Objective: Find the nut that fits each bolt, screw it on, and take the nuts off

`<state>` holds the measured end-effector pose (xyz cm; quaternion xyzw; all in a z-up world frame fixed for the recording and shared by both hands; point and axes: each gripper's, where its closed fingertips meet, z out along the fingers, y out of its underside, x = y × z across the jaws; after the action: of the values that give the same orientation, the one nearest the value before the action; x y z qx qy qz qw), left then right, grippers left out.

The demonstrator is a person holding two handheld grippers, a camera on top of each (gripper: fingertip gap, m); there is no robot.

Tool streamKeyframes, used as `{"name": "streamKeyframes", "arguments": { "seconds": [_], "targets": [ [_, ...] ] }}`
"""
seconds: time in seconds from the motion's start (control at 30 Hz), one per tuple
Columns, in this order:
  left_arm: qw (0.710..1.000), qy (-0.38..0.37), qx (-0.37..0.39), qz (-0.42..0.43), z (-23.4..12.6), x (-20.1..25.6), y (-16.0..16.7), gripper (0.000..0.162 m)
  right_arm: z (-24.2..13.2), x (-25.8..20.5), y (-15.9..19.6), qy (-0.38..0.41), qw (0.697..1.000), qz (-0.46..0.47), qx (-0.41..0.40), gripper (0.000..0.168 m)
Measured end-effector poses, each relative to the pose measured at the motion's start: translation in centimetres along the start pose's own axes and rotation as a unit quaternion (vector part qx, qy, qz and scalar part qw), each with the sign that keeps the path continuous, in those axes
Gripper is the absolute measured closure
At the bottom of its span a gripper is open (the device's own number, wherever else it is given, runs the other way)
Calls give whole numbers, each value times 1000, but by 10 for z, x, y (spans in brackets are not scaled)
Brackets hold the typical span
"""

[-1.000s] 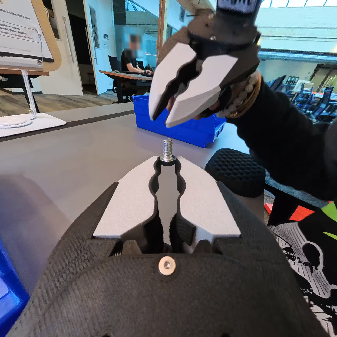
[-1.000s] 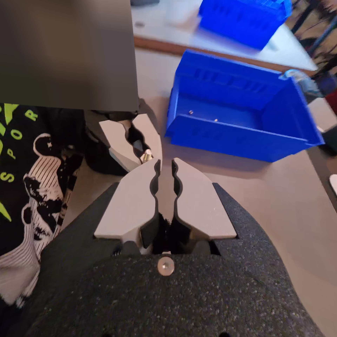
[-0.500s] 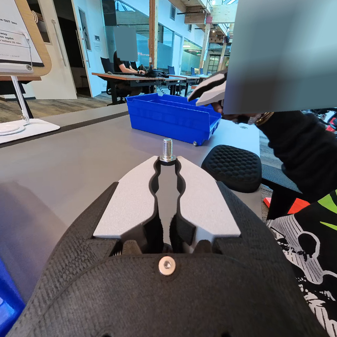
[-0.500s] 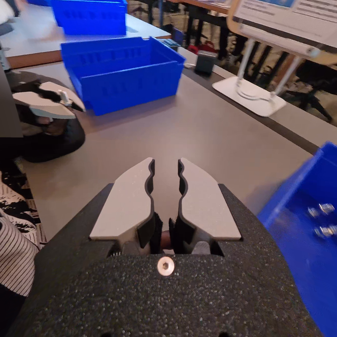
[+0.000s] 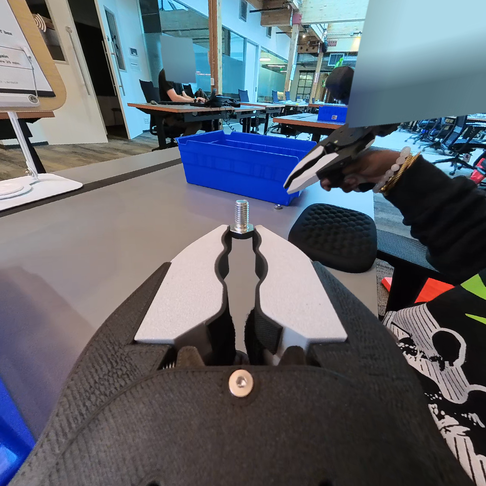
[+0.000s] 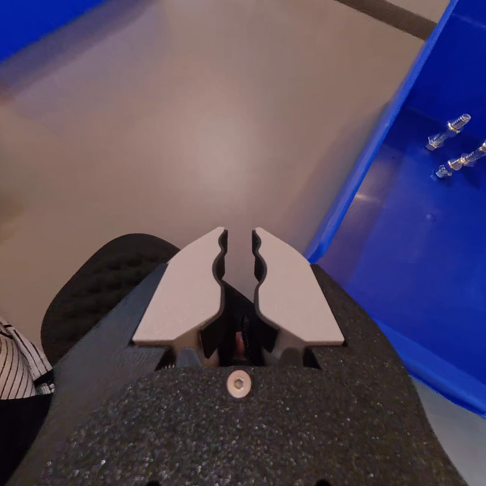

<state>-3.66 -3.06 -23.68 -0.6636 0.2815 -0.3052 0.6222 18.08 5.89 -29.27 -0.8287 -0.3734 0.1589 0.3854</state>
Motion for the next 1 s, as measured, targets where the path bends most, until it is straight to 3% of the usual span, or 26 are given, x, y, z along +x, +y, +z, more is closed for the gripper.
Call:
{"name": "streamKeyframes", "arguments": {
  "seconds": [0.2,0.5,0.63,0.73,0.83,1.0],
  "targets": [
    [1000,2,-2,0,0,1,0,147,-3,9,1,16,1000,10,2,151],
    [1000,4,-5,3,1,2,1,147,-7,60,15,100,994,30,-20,147],
    [1000,5,-8,4,2,2,2,147,-6,58,17,58,997,-5,-42,141],
    [1000,8,-11,4,2,3,3,147,-5,41,17,6,991,-97,-95,135],
    [1000,10,-14,6,3,3,4,147,-5,25,21,-46,956,-223,-184,134],
    [1000,11,-15,7,3,4,4,147,5,25,17,-115,862,-399,-291,137]
  ]
}}
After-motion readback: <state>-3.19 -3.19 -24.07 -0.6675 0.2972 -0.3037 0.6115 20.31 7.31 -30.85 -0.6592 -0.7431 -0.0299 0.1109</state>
